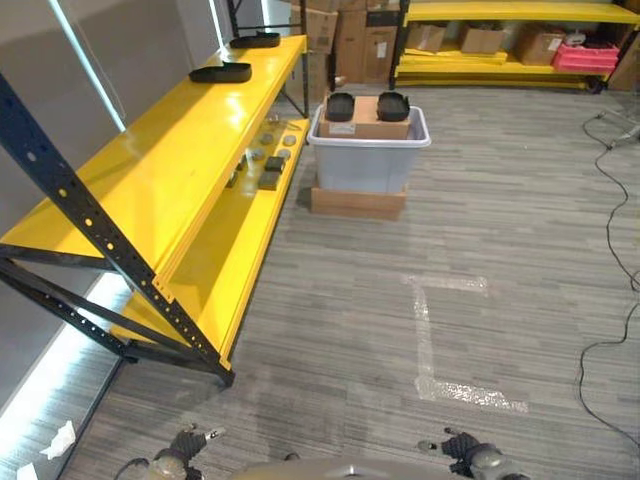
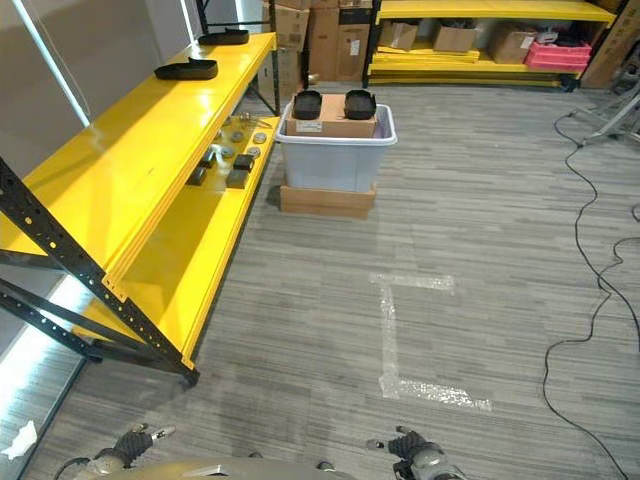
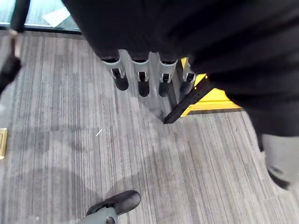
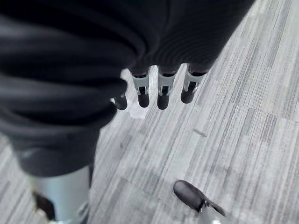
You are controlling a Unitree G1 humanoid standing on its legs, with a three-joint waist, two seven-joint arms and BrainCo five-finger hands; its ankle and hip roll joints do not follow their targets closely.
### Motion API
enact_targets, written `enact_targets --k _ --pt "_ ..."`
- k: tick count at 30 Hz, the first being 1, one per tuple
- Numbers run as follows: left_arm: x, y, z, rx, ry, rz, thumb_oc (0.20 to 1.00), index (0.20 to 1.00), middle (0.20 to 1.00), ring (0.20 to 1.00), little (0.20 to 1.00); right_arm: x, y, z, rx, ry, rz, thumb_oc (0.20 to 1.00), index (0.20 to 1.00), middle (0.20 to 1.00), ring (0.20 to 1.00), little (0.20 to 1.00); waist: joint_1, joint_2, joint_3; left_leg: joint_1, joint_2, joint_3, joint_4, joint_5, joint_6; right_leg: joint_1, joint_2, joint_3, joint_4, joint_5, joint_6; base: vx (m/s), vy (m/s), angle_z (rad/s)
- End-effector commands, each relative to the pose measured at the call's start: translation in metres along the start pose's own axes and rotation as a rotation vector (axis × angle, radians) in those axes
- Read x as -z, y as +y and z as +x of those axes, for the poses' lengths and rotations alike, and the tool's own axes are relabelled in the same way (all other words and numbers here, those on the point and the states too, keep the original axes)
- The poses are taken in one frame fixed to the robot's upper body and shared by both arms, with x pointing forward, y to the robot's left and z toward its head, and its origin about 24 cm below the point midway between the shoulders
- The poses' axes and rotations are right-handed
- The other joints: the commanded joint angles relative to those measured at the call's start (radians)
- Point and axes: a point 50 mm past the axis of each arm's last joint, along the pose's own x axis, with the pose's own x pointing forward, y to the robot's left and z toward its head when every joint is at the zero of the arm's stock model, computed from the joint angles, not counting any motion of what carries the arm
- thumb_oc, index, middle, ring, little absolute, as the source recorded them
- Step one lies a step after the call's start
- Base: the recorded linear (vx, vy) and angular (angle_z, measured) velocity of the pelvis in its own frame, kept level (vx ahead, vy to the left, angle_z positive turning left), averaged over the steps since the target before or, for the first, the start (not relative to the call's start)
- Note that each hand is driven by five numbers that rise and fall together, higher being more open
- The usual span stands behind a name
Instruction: Move parts from the plastic box to the shelf.
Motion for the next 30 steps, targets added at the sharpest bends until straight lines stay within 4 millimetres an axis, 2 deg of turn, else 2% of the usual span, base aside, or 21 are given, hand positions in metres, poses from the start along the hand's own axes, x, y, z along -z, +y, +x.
enact_targets --k 1,5,6,7,9,10,12,16,17,22,24,25,26,27,30 --pt "-0.010 0.017 0.004 -0.053 -0.007 0.009 1.000 1.000 1.000 1.000 1.000 0.003 0.000 0.001 0.021 0.038 0.036 1.000 1.000 1.000 1.000 1.000 0.005 -0.048 -0.007 0.034 0.056 -0.046 -0.010 -0.111 -0.065 0.034 -0.109 -0.009 0.001 -0.057 0.124 0.02 0.040 -0.01" --pt "-0.009 0.015 0.003 -0.045 -0.011 -0.039 1.000 1.000 1.000 1.000 1.000 -0.002 0.003 0.001 0.021 0.013 0.056 1.000 1.000 1.000 1.000 1.000 0.002 -0.051 -0.004 0.039 0.049 -0.052 -0.010 -0.116 -0.055 0.040 -0.118 -0.002 0.004 -0.050 0.125 0.01 0.056 0.00" --pt "-0.011 0.017 0.003 -0.061 -0.026 -0.100 1.000 1.000 1.000 1.000 1.000 -0.016 0.000 0.001 0.047 -0.052 0.089 1.000 1.000 1.000 1.000 1.000 -0.002 -0.047 0.002 0.040 0.043 -0.052 -0.010 -0.118 -0.048 0.025 -0.127 0.006 0.032 -0.049 0.128 0.00 0.107 0.01" --pt "-0.013 0.016 0.003 -0.064 -0.038 -0.125 1.000 1.000 1.000 1.000 1.000 -0.021 -0.001 0.001 0.059 -0.079 0.115 1.000 1.000 1.000 1.000 1.000 -0.003 -0.046 0.004 0.040 0.040 -0.051 -0.008 -0.121 -0.045 0.019 -0.131 0.009 0.044 -0.050 0.129 0.00 0.086 -0.01" --pt "-0.013 0.016 0.003 -0.064 -0.037 -0.125 1.000 1.000 1.000 1.000 1.000 -0.021 -0.001 0.001 0.059 -0.079 0.115 1.000 1.000 1.000 1.000 1.000 -0.003 -0.046 0.003 0.039 0.040 -0.050 -0.008 -0.121 -0.044 0.018 -0.131 0.009 0.045 -0.050 0.129 0.00 0.011 -0.02" --pt "-0.014 0.016 0.003 -0.066 -0.047 -0.151 1.000 1.000 1.000 1.000 1.000 -0.027 -0.002 0.001 0.068 -0.107 0.138 1.000 1.000 1.000 1.000 1.000 -0.005 -0.046 0.005 0.040 0.038 -0.048 -0.006 -0.123 -0.041 0.015 -0.134 0.012 0.052 -0.051 0.130 0.02 0.068 -0.02" --pt "-0.020 0.016 0.004 -0.064 -0.068 -0.269 1.000 1.000 1.000 1.000 1.000 -0.038 0.001 0.001 0.053 -0.145 0.131 1.000 1.000 1.000 1.000 1.000 -0.006 -0.049 0.002 0.046 0.030 -0.041 -0.002 -0.131 -0.033 0.015 -0.143 0.018 0.055 -0.050 0.135 0.05 0.094 -0.05" --pt "-0.026 0.015 0.004 -0.060 -0.085 -0.260 1.000 1.000 1.000 1.000 1.000 -0.041 0.003 0.001 0.042 -0.142 0.109 1.000 1.000 1.000 1.000 1.000 -0.004 -0.052 0.000 0.048 0.027 -0.041 -0.001 -0.134 -0.030 0.018 -0.147 0.018 0.052 -0.047 0.138 0.04 0.048 -0.09" --pt "-0.034 0.014 0.005 -0.054 -0.111 -0.240 1.000 1.000 1.000 1.000 1.000 -0.043 0.005 0.002 0.037 -0.138 0.105 1.000 1.000 1.000 1.000 1.000 0.001 -0.057 -0.001 0.049 0.021 -0.039 0.003 -0.140 -0.024 0.016 -0.153 0.023 0.050 -0.042 0.143 0.04 0.057 -0.07" --pt "-0.033 0.019 0.005 -0.064 -0.105 -0.267 1.000 1.000 1.000 1.000 1.000 -0.043 0.008 0.002 0.026 -0.130 0.108 1.000 1.000 1.000 1.000 1.000 0.011 -0.068 0.005 0.031 0.009 -0.033 0.026 -0.153 -0.011 -0.009 -0.166 0.035 0.077 -0.038 0.151 0.03 0.069 -0.10" --pt "-0.029 0.020 0.005 -0.064 -0.087 -0.261 1.000 1.000 1.000 1.000 1.000 -0.037 0.010 0.002 0.013 -0.099 0.122 1.000 1.000 1.000 1.000 1.000 0.013 -0.074 0.010 0.025 0.004 -0.031 0.036 -0.161 -0.003 -0.032 -0.177 0.044 0.122 -0.039 0.155 0.03 0.076 -0.16" --pt "-0.019 0.022 0.005 -0.065 -0.049 -0.255 1.000 1.000 1.000 1.000 1.000 -0.030 0.013 0.002 -0.008 -0.067 0.139 1.000 1.000 1.000 1.000 1.000 0.016 -0.076 0.029 0.024 -0.005 -0.023 0.048 -0.170 0.015 -0.083 -0.202 0.048 0.220 -0.005 0.177 0.02 0.062 -0.10" --pt "-0.019 0.022 0.005 -0.065 -0.049 -0.255 1.000 1.000 1.000 1.000 1.000 -0.030 0.013 0.002 -0.008 -0.067 0.139 1.000 1.000 1.000 1.000 1.000 0.016 -0.076 0.029 0.023 -0.005 -0.023 0.048 -0.170 0.015 -0.085 -0.203 0.050 0.222 -0.006 0.177 0.03 0.077 -0.16" --pt "-0.018 0.023 0.005 -0.067 -0.041 -0.261 1.000 1.000 1.000 1.000 1.000 -0.028 0.014 0.002 -0.011 -0.056 0.135 1.000 1.000 1.000 1.000 1.000 0.017 -0.074 0.041 0.023 -0.010 -0.020 0.055 -0.172 0.023 -0.101 -0.216 0.043 0.261 0.019 0.189 0.02 0.038 -0.23" --pt "-0.012 0.022 0.004 -0.070 -0.013 -0.290 1.000 1.000 1.000 1.000 1.000 -0.021 0.020 0.002 -0.029 -0.034 0.142 1.000 1.000 1.000 1.000 1.000 0.019 -0.059 0.059 0.037 -0.002 -0.005 0.060 -0.185 0.033 -0.161 -0.251 -0.004 0.379 0.038 0.191 0.08 0.033 -0.22"
